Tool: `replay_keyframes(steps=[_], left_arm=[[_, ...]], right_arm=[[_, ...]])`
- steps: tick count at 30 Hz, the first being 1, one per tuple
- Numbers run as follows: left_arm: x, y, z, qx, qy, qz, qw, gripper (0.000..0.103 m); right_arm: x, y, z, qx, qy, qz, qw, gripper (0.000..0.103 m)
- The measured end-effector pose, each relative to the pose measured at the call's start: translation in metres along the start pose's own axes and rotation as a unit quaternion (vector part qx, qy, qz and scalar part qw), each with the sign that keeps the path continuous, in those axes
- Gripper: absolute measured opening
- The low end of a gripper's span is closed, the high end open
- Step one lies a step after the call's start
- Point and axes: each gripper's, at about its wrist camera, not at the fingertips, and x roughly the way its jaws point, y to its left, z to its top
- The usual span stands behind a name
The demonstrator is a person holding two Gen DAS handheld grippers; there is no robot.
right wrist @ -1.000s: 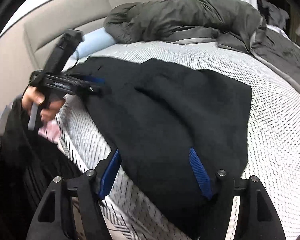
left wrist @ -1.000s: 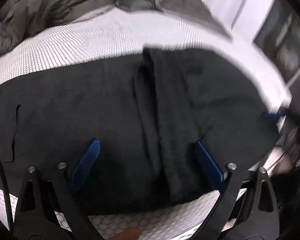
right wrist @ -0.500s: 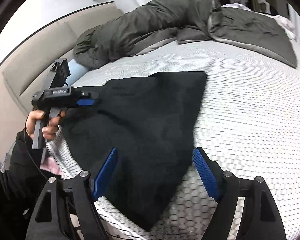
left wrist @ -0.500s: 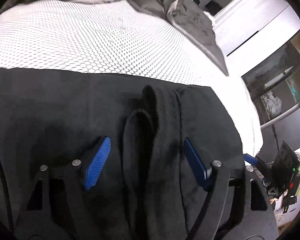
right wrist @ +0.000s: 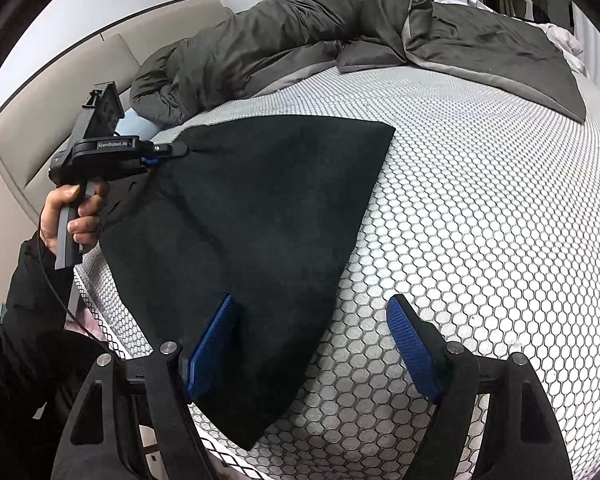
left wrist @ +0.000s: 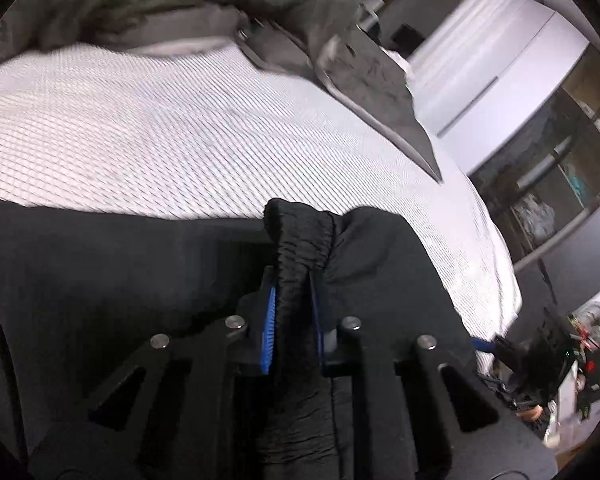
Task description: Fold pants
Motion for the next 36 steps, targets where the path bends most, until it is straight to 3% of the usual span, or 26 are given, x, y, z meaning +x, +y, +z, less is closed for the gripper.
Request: replay_keyframes(steps=[3,5,8,10,13,16,19,20,21,27,31,32,34,36], left_arm=[[0.008,0.01,0.002,0.012,0.012,0.087,0.996,0.022],[0.015,0.013,0.0,0.007,0.027,0.099,0.9947,0.028],[0.004,0.005,0.0,0.012,0.017,0.11,0.9937,0.043],[-0.017,-0.005,-0.008,0.015,-0.008,0.103,0.9945,0.07],[-0.043,-0.032,-0.032,0.038,-0.038,0.07,0.9961,0.1],[-0.03,-0.077,-0.056,0.106,-0.021,0.038,0.9934,0.102],[-0.003,-0.11,-0.082,0.18,0.034,0.027,0.9828,0.101],[0.002,-0.116,-0.091,0.195,0.047,0.03,0.9792,0.101],[0.009,-0.119,-0.097,0.208,0.06,0.035,0.9757,0.101],[0.014,-0.112,-0.12,0.223,0.079,0.042,0.9707,0.101],[0.018,-0.12,-0.144,0.286,0.084,0.09,0.9503,0.101],[0.019,-0.12,-0.144,0.289,0.079,0.096,0.9492,0.101],[0.012,-0.122,-0.143,0.262,0.063,0.067,0.9606,0.101],[0.007,-0.128,-0.139,0.213,0.047,0.007,0.9758,0.101]], right_arm=[[0.003,0.003,0.001,-0.005,0.003,0.001,1.0,0.079],[0.007,0.001,0.0,-0.005,0.011,-0.002,1.0,0.079],[0.003,-0.002,-0.001,0.004,0.011,0.002,1.0,0.079],[-0.003,-0.005,-0.002,0.016,0.006,0.018,1.0,0.079],[-0.008,-0.007,0.0,0.04,-0.002,0.048,0.998,0.079],[0.0,-0.006,0.004,0.071,0.005,0.071,0.995,0.076],[0.02,-0.003,0.006,0.096,0.032,0.082,0.991,0.043],[0.025,-0.002,0.004,0.098,0.045,0.078,0.991,0.028],[0.026,-0.002,0.003,0.097,0.051,0.077,0.991,0.026],[0.008,0.007,-0.016,0.076,0.064,0.079,0.992,0.025],[0.006,0.017,-0.022,0.047,0.078,0.071,0.993,0.025],[0.003,0.017,-0.02,0.045,0.071,0.073,0.994,0.026],[-0.006,0.014,-0.011,0.051,0.041,0.078,0.995,0.029],[-0.012,0.011,0.002,0.06,0.012,0.079,0.995,0.036]])
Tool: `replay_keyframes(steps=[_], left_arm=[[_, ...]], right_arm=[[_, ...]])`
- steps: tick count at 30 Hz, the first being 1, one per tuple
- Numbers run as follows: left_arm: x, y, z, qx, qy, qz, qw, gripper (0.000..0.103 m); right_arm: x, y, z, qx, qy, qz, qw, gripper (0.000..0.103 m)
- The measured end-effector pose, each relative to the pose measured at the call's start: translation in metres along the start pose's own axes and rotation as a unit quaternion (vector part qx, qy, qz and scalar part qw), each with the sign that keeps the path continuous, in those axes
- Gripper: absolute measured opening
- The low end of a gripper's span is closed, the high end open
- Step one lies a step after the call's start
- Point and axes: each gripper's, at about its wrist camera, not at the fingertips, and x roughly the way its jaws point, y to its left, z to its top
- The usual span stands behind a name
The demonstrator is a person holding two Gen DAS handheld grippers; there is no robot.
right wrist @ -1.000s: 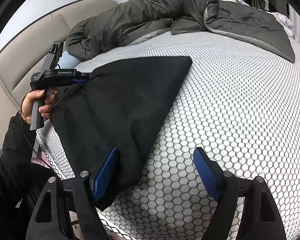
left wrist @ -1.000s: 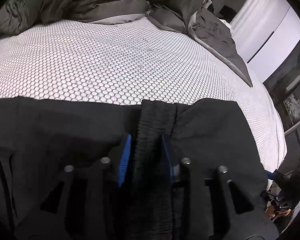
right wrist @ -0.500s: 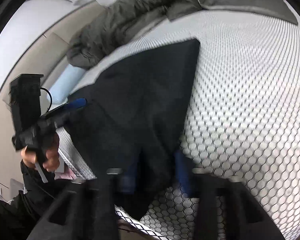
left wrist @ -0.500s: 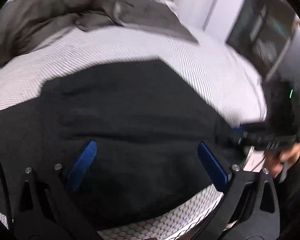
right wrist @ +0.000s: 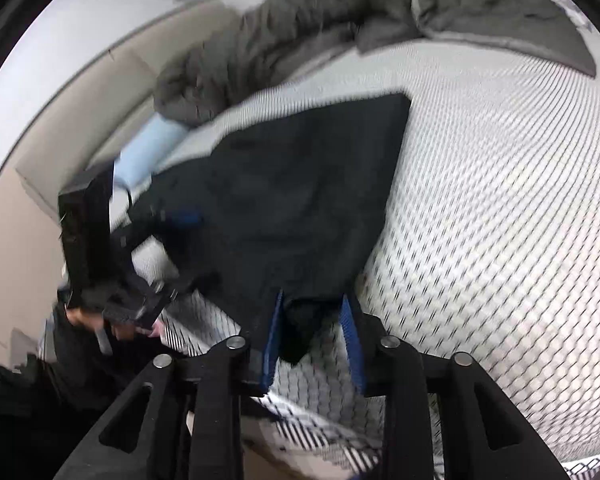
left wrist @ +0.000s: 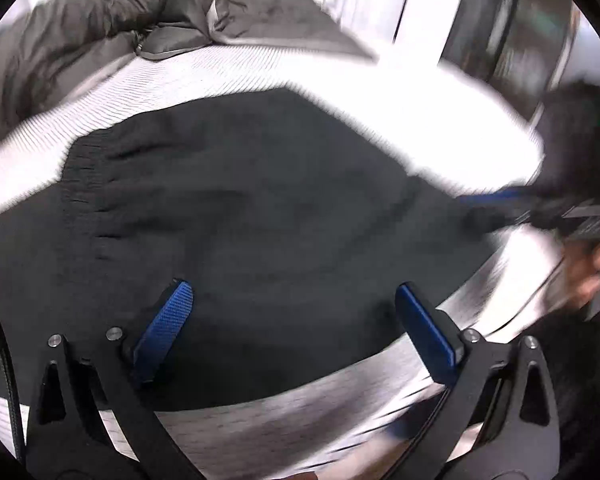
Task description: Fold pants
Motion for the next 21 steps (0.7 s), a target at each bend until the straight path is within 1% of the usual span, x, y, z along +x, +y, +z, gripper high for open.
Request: replay_keyframes(steps=[1,3,4,5,7,8,9,10,11,13,14,15,17,19,20,21], left_arm=[[0.0,-0.005,0.003,-0.008,-0.004,-0.018,0.9998,0.101],[0.001,-0.02,0.013,0.005,-0.01,-0.046,0.9989,0.101],[0.004,-0.03,0.019,0.018,-0.024,-0.037,0.9989,0.101],[0.007,-0.035,0.02,0.025,-0.025,-0.029,0.9989,0.101],[0.028,-0.047,0.021,0.049,0.003,-0.024,0.9985,0.101],[0.032,-0.053,0.017,0.056,0.015,-0.021,0.9981,0.101],[0.04,-0.056,0.012,0.063,0.028,-0.012,0.9975,0.101],[0.049,-0.062,0.005,0.079,0.038,0.007,0.9961,0.101],[0.053,-0.067,-0.001,0.094,0.04,0.021,0.9945,0.101],[0.06,-0.078,-0.013,0.129,0.037,0.056,0.9894,0.102],[0.061,-0.08,-0.021,0.138,0.035,0.063,0.9878,0.103],[0.062,-0.083,-0.025,0.145,0.034,0.07,0.9864,0.103],[0.061,-0.082,-0.029,0.142,0.036,0.066,0.987,0.103],[0.059,-0.078,-0.03,0.136,0.041,0.054,0.9884,0.103],[0.058,-0.077,-0.031,0.134,0.041,0.052,0.9888,0.103],[0.059,-0.077,-0.032,0.133,0.042,0.051,0.9889,0.103]], right_arm=[[-0.003,-0.002,0.003,0.004,-0.011,0.004,1.0,0.037],[-0.006,-0.008,0.012,0.019,-0.029,0.017,0.999,0.048],[-0.007,-0.005,0.013,0.022,-0.031,0.02,0.999,0.049],[-0.007,-0.008,0.017,0.023,-0.037,0.023,0.999,0.05],[-0.002,-0.015,0.023,0.032,-0.038,0.02,0.999,0.058],[0.006,-0.016,0.023,0.036,-0.026,0.019,0.999,0.062],[0.016,-0.02,0.027,0.042,-0.011,0.014,0.999,0.062],[0.026,-0.021,0.028,0.044,0.004,0.013,0.999,0.062],[0.039,-0.021,0.031,0.043,0.023,0.008,0.999,0.062],[0.058,-0.018,0.036,0.033,0.046,-0.012,0.998,0.061],[0.066,-0.015,0.037,0.028,0.05,-0.017,0.998,0.054],[0.072,-0.013,0.04,0.021,0.054,-0.02,0.998,0.041],[0.083,-0.01,0.053,0.021,0.062,-0.034,0.997,0.04],[0.092,-0.011,0.071,0.025,0.061,-0.045,0.997,0.038],[0.095,-0.015,0.077,0.031,0.059,-0.048,0.997,0.038],[0.103,-0.018,0.091,0.045,0.057,-0.05,0.996,0.037]])
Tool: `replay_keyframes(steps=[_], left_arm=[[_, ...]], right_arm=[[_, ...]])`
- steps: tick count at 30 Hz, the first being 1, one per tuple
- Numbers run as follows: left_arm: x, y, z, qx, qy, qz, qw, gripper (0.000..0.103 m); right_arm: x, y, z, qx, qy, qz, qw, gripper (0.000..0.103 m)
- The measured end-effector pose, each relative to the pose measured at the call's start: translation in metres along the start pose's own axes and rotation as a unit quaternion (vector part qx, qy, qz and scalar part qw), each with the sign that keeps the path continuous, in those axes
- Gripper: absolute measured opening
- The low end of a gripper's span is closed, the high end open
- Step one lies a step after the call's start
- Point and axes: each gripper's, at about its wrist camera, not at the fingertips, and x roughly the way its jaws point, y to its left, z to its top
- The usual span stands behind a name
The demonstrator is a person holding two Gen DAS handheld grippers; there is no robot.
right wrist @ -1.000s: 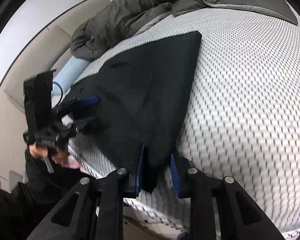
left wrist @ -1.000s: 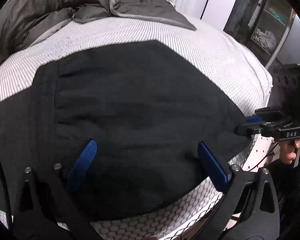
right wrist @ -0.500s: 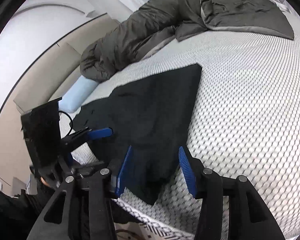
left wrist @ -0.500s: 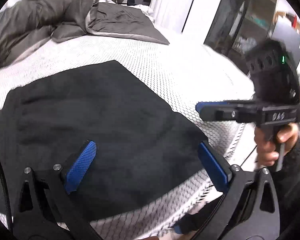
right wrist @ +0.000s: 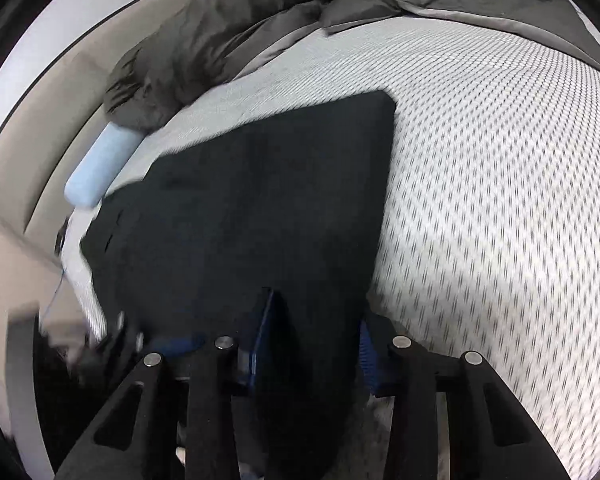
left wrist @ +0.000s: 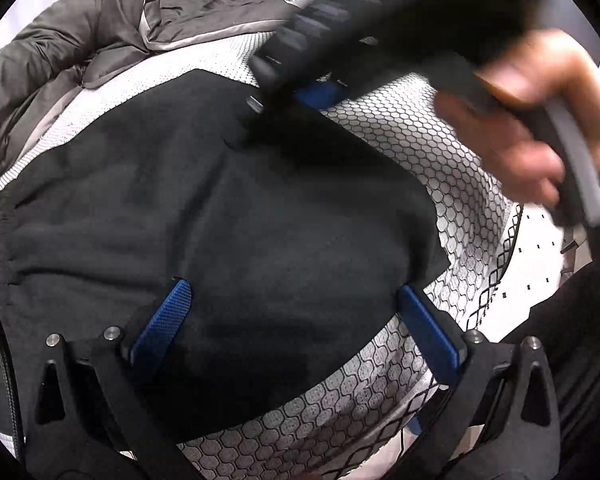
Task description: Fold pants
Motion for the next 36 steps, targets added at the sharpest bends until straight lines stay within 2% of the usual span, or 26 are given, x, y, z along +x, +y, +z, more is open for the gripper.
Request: replay_keyframes(steps=[4,6,9,13,15,16,17,18,20,21,25,27,28,29,30,31,34,36], left_arm=[[-0.005,-0.005,-0.005,0.004,0.004,0.001,1.0,0.103],[-0.005,-0.006,-0.007,0.007,0.007,0.001,0.9999,0.103],[-0.006,-0.008,-0.008,0.008,0.009,-0.002,0.9999,0.103],[-0.006,-0.006,-0.003,0.014,0.012,-0.008,0.9998,0.103],[-0.01,-0.005,-0.003,0.016,0.01,-0.016,0.9997,0.103],[-0.012,-0.003,0.0,0.013,0.007,-0.021,0.9997,0.103],[-0.012,0.003,0.004,0.007,0.002,-0.031,0.9995,0.103],[-0.018,0.009,0.005,-0.002,-0.003,-0.044,0.999,0.103],[-0.035,0.025,0.007,-0.034,-0.029,-0.056,0.9974,0.103],[-0.042,0.032,0.008,-0.045,-0.04,-0.055,0.9967,0.103],[-0.067,0.073,0.01,-0.112,-0.087,-0.04,0.9891,0.103],[-0.064,0.09,0.01,-0.136,-0.08,-0.018,0.9874,0.102],[-0.057,0.099,0.009,-0.151,-0.069,-0.006,0.9861,0.102],[-0.048,0.107,0.008,-0.159,-0.053,0.001,0.9858,0.102],[-0.043,0.109,0.008,-0.161,-0.043,0.004,0.986,0.102],[-0.038,0.109,0.005,-0.163,-0.035,0.005,0.986,0.102],[-0.033,0.104,0.004,-0.146,-0.027,0.024,0.9887,0.102],[-0.031,0.097,0.006,-0.13,-0.024,0.035,0.9905,0.102]], right_arm=[[0.021,-0.016,0.047,0.026,-0.011,-0.009,1.0,0.033],[0.036,-0.027,0.074,0.027,-0.012,-0.016,0.999,0.025],[0.055,-0.036,0.107,0.024,-0.011,-0.026,0.999,0.02],[0.067,-0.037,0.127,0.015,-0.016,-0.048,0.999,0.02],[0.062,-0.033,0.131,0.012,-0.02,-0.051,0.998,0.026],[0.047,-0.034,0.124,0.009,-0.026,-0.054,0.998,0.028],[0.038,-0.03,0.118,0.005,-0.031,-0.057,0.998,0.034],[0.02,-0.027,0.105,0.0,-0.041,-0.056,0.998,0.047],[-0.002,-0.022,0.082,-0.004,-0.062,-0.048,0.997,0.061],[-0.014,-0.02,0.063,-0.005,-0.074,-0.04,0.996,0.062],[-0.031,-0.024,0.011,-0.003,-0.053,-0.029,0.998,0.062],[-0.017,-0.011,0.0,-0.006,-0.037,-0.002,0.999,0.062],[-0.011,-0.005,-0.009,-0.013,-0.025,-0.004,1.0,0.061],[-0.007,-0.002,-0.016,-0.023,-0.014,-0.015,1.0,0.055],[0.0,0.004,-0.021,-0.037,-0.006,-0.036,0.999,0.043],[0.0,0.007,-0.028,-0.043,0.0,-0.039,0.998,0.04],[-0.012,0.015,-0.046,-0.057,-0.009,-0.051,0.997,0.036],[-0.02,0.017,-0.061,-0.06,-0.01,-0.041,0.997,0.036]])
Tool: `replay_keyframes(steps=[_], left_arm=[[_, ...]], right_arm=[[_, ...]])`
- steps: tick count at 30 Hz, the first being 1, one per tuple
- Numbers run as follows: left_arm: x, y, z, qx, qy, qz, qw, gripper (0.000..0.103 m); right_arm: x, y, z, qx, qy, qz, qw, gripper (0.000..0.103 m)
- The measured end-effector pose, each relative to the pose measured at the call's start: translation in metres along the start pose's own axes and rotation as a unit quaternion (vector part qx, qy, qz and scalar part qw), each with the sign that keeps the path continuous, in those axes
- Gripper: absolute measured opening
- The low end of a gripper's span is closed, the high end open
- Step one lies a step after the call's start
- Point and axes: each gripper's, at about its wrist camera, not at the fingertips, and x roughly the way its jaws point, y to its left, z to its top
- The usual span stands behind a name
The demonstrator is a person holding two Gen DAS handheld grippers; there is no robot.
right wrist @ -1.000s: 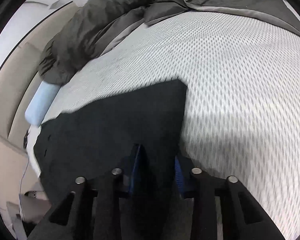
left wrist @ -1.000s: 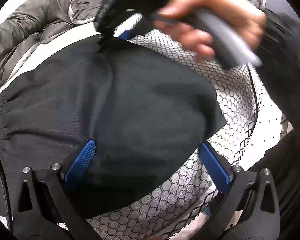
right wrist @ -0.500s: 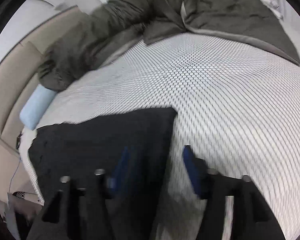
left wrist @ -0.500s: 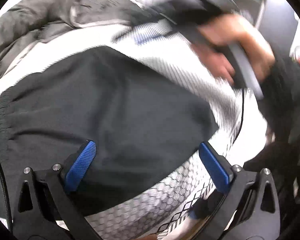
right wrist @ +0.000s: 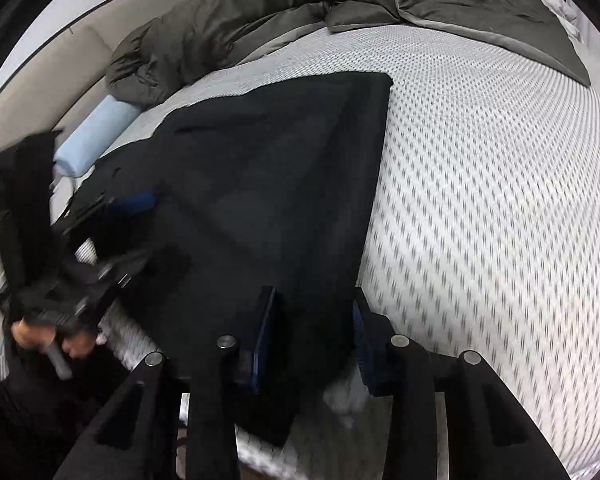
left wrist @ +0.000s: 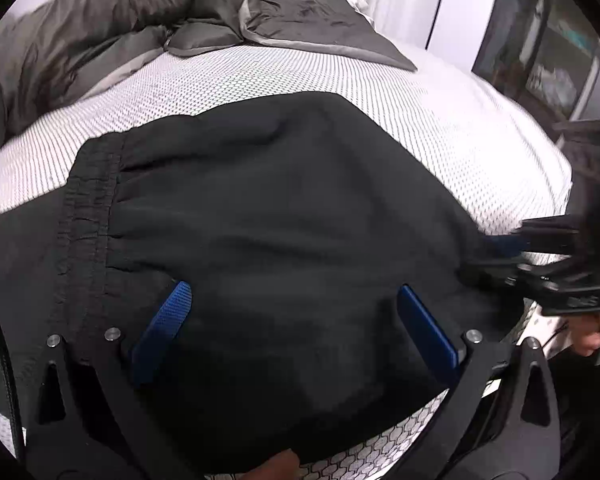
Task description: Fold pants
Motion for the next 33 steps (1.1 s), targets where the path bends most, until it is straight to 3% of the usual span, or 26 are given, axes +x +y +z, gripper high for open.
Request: replay_keyframes(steps=[1,3,6,10,13,17,19,23,26,30,33], left_arm=[[-0.002,-0.004,-0.002,0.007,-0.003,-0.002,1.0,0.102],[-0.006,-0.015,-0.004,0.013,-0.007,-0.02,0.9997,0.102],[0.0,-0.041,0.003,0.031,-0.006,-0.048,0.9983,0.102],[0.026,-0.082,-0.005,0.102,0.018,-0.007,0.9946,0.103],[0.032,-0.081,-0.009,0.097,0.013,-0.013,0.9951,0.103],[0.037,-0.078,-0.011,0.087,0.019,-0.023,0.9958,0.103],[0.039,-0.079,-0.012,0.091,0.021,-0.017,0.9955,0.103],[0.038,-0.077,-0.013,0.087,0.023,-0.021,0.9958,0.103],[0.039,-0.074,-0.011,0.085,0.026,-0.023,0.9958,0.103],[0.038,-0.074,-0.01,0.087,0.029,-0.024,0.9954,0.103],[0.028,-0.068,-0.005,0.086,0.023,-0.043,0.9951,0.102]], right_arm=[[-0.005,0.001,-0.005,-0.002,-0.005,0.004,1.0,0.036],[-0.016,-0.003,-0.005,0.008,-0.016,0.023,1.0,0.049],[-0.02,-0.007,0.014,0.018,-0.038,0.025,0.999,0.057],[0.01,-0.012,0.041,0.018,0.012,0.03,0.999,0.057],[0.04,-0.003,0.068,-0.019,0.044,0.014,0.999,0.057],[0.059,-0.007,0.096,-0.036,0.047,0.005,0.998,0.057],[0.072,-0.014,0.121,-0.025,0.043,0.002,0.999,0.052],[0.097,-0.032,0.165,0.006,0.044,0.019,0.999,0.032],[0.106,-0.041,0.19,0.006,0.042,0.022,0.999,0.027],[0.104,-0.053,0.201,0.014,0.035,0.016,0.999,0.028],[0.092,-0.047,0.193,0.023,0.027,0.001,0.999,0.039]])
